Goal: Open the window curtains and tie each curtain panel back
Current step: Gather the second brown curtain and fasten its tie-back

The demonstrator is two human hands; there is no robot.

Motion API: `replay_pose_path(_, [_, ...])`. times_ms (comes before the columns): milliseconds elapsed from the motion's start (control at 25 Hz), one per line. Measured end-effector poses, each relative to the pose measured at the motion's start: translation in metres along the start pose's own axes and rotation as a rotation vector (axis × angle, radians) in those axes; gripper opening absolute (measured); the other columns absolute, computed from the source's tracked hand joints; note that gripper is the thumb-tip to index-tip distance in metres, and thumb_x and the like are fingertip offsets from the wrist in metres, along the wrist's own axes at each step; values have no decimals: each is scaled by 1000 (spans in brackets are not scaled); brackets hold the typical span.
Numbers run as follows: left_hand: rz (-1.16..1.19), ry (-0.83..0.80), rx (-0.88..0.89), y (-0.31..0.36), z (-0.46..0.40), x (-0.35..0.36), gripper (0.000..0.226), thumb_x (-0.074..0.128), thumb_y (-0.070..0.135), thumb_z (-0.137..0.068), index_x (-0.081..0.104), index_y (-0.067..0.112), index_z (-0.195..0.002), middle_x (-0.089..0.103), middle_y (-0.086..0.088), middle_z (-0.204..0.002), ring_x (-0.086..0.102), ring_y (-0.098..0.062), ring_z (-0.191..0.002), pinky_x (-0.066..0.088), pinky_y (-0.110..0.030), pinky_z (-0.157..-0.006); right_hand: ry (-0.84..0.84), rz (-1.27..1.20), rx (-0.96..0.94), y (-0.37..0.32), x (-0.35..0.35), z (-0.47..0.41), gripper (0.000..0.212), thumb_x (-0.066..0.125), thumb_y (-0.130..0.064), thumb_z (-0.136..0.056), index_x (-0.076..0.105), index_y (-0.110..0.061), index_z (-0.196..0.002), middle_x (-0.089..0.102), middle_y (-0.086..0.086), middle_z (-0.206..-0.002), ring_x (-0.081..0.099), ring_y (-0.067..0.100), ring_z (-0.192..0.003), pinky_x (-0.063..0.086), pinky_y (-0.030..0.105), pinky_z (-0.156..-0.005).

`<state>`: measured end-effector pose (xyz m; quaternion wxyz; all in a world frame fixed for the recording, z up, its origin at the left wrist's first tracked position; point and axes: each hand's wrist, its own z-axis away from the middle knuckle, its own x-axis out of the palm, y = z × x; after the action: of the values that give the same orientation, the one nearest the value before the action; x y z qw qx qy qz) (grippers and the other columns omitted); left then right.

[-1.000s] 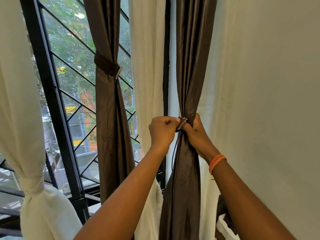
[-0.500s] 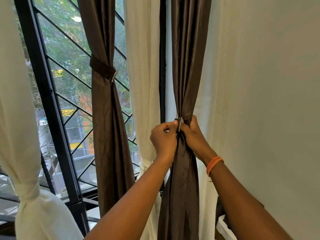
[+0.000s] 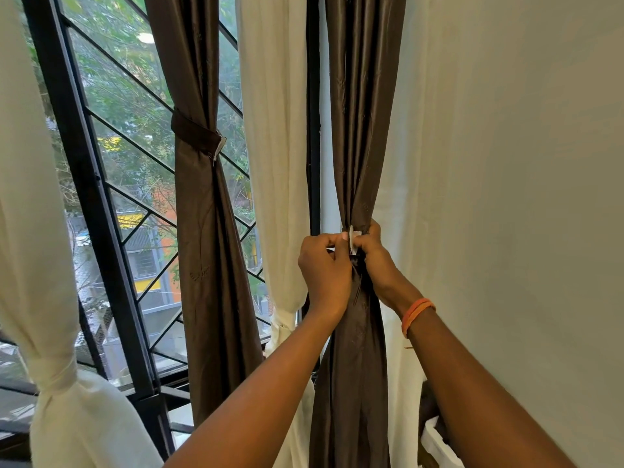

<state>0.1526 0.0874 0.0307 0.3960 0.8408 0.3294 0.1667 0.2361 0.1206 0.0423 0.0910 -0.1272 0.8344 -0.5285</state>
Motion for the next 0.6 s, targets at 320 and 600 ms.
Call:
replay_pose_path(320, [-96, -50, 84, 2, 2, -2, 14, 60, 18, -94, 69, 11, -84, 58, -4, -89, 54, -5, -77, 40, -10, -70, -36, 49, -8, -4, 1, 1, 45, 33, -31, -105, 24, -25, -148, 52, -3, -130, 58, 4, -111, 52, 11, -80])
replay_pose_path(600, [-47, -100, 3, -1, -9, -4, 20, 58, 22, -94, 70, 11, -82, 66, -1, -81, 62, -14, -79, 51, -25, -76, 9, 177, -100, -5, 4, 10, 31, 37, -28, -105, 31, -37, -134, 56, -26, -110, 61, -15, -95, 48, 10, -79])
